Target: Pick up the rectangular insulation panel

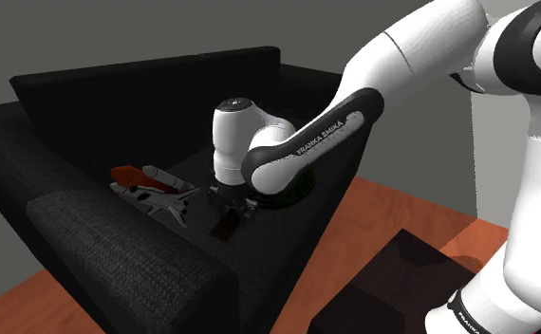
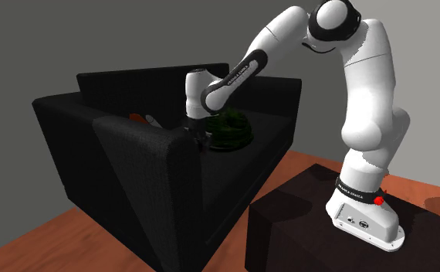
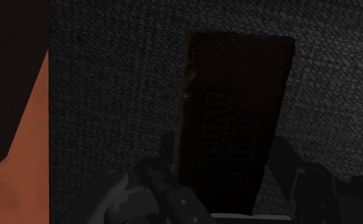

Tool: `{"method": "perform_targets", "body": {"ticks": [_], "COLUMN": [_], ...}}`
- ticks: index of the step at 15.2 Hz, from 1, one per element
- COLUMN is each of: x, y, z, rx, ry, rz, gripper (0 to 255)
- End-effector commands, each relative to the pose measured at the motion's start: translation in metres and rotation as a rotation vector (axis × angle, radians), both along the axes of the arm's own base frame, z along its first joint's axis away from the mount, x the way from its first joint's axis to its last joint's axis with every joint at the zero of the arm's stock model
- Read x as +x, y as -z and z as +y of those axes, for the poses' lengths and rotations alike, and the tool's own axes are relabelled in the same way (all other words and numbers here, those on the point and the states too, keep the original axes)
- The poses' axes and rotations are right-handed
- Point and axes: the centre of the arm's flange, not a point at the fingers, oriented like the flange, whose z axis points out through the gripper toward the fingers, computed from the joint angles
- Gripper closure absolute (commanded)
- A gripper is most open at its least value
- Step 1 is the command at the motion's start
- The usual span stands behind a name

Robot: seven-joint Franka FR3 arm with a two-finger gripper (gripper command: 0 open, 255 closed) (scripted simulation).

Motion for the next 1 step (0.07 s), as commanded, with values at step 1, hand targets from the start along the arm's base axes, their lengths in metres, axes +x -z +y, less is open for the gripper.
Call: {"method": "perform_targets", "body": {"ticks": [1], "x": [0.0001], "y": [-0.0033], "z": [-0.0009], "rx": [0.0], "ry": [0.0], "rz": [0.0], "gripper": [255]}}
